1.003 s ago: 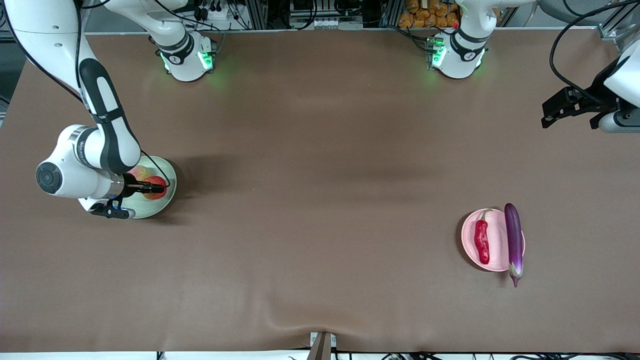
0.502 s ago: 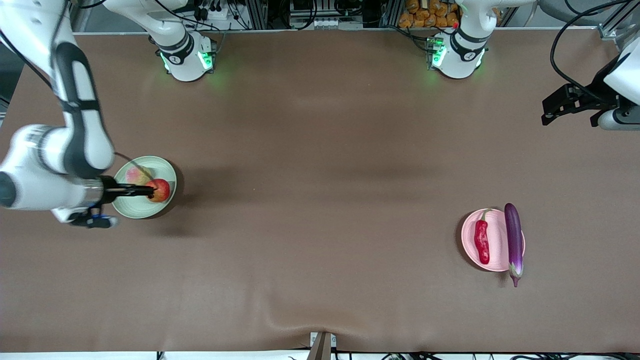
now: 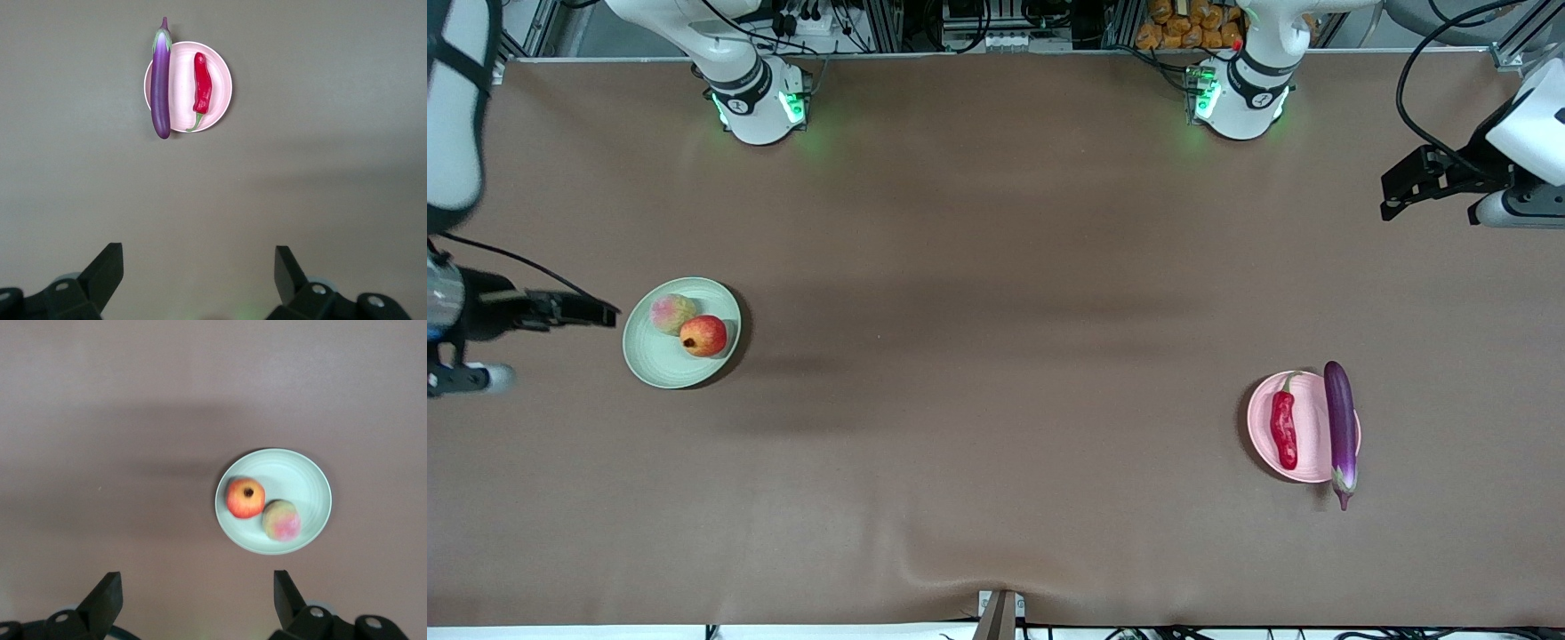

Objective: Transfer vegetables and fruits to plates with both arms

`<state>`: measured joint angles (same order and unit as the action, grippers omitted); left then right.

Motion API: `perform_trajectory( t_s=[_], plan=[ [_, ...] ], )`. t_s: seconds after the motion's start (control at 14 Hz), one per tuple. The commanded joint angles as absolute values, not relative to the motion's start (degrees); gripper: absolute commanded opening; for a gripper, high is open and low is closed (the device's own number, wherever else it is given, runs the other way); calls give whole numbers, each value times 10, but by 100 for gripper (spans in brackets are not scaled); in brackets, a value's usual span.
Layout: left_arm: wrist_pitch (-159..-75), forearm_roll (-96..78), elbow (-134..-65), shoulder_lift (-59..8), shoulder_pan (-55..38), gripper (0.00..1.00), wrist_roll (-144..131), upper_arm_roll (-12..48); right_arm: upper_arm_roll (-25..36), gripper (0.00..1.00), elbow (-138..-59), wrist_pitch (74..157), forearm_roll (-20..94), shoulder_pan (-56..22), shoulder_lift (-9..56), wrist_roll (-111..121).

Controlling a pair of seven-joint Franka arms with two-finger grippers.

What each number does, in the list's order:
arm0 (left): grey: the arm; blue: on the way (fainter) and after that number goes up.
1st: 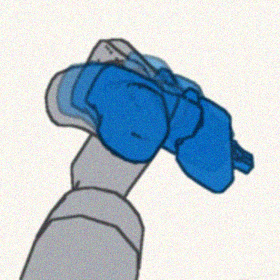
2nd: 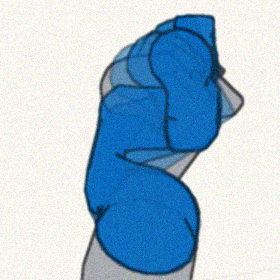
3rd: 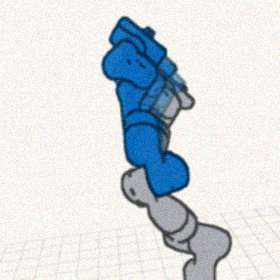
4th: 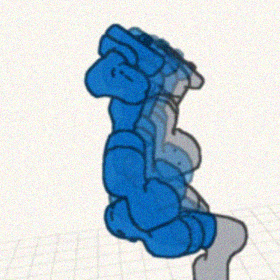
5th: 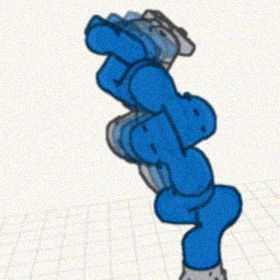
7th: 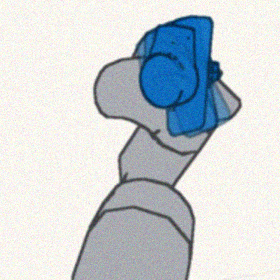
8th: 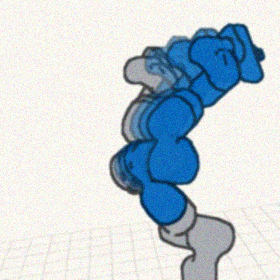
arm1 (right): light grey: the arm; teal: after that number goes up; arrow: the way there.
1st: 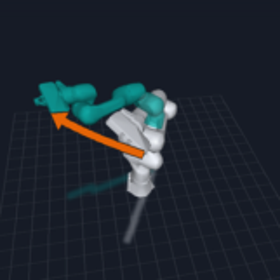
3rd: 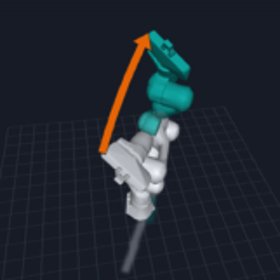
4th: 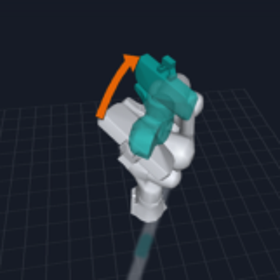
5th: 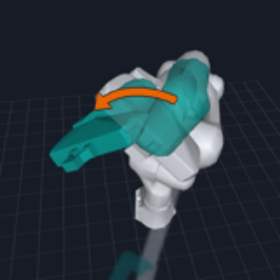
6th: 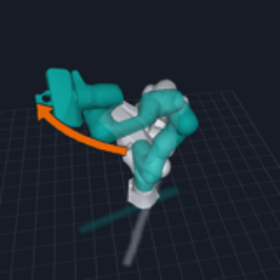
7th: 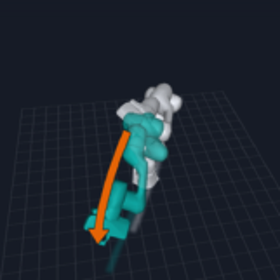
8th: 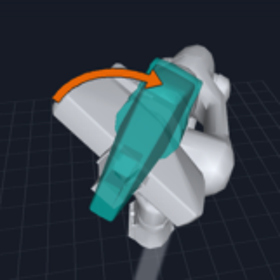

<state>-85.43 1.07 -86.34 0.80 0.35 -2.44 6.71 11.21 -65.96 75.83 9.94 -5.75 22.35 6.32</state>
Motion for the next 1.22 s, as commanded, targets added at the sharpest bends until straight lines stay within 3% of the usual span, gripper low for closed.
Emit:
perform_trajectory(
  t_s=[0.0,0.21,0.36,0.79,1.15],
  plan=[
    [-844,12,-858,11,10,100,-16,69,94,100,-622,706,82,-55,186,61],
    [-843,12,-858,12,10,100,-16,69,86,100,-627,704,67,-41,129,63],
    [-844,12,-858,12,10,100,-16,69,43,100,-648,697,45,-12,96,64],
    [-844,12,-858,13,10,100,-16,69,12,100,-798,783,27,-8,5,66],
    [-843,12,-858,13,9,100,-16,70,15,100,-834,802,31,-8,-15,68]
  ],
)
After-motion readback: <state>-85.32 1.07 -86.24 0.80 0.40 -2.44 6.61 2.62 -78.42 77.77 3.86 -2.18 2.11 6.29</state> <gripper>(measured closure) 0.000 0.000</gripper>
